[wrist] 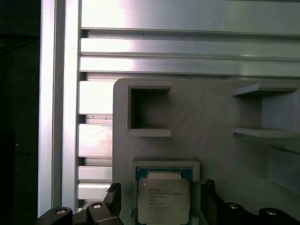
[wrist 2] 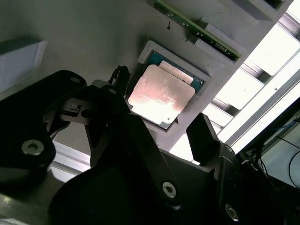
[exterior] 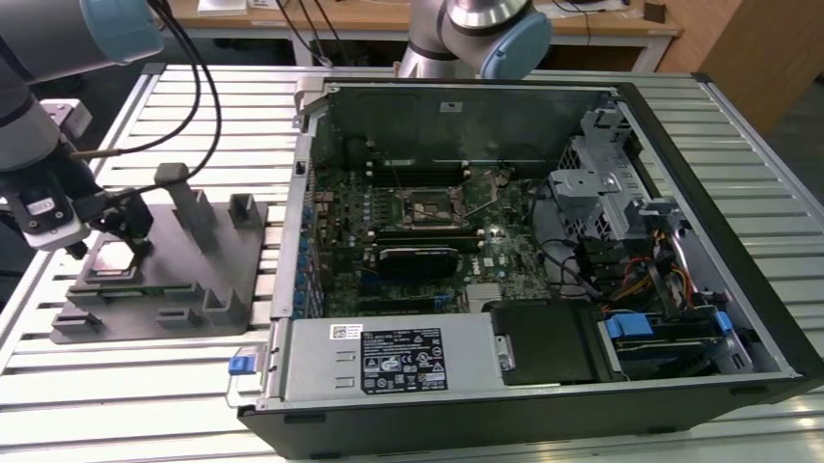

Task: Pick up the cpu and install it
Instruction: 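Pick up the cpu and move it towards the insertion slot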

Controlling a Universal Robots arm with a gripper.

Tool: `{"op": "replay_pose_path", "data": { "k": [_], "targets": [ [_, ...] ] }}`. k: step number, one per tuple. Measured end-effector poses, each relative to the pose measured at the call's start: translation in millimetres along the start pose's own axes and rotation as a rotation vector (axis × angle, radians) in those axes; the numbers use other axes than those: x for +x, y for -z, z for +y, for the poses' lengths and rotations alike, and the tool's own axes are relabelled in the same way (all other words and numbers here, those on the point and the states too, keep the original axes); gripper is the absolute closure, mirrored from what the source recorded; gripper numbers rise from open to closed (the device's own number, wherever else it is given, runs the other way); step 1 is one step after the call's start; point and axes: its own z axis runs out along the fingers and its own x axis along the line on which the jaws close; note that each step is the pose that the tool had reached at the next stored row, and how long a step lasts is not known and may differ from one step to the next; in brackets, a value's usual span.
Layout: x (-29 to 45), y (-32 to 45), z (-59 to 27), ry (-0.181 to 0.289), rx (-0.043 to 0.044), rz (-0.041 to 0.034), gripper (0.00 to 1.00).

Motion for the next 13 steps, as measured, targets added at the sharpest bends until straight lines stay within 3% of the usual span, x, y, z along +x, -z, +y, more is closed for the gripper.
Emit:
{"op": "replay_pose_path", "data": {
  "k": [1, 2, 7, 8, 13],
  "targets": [
    [0.0, -0.4, 0.0, 0.000, 0.0001, 0.0001, 0.18],
    [0.0, -0.8, 0.0, 0.000, 0.0001, 0.0001, 0.25],
    [0.0, -2.0, 0.0, 0.000, 0.0024, -0.0002, 0.26],
    [0.0, -2.3, 0.0, 0.000, 0.0035, -0.0005, 0.33],
    [0.1, -3.5, -0.1, 0.000, 0.0113, -0.0020, 0.33]
  ]
}}
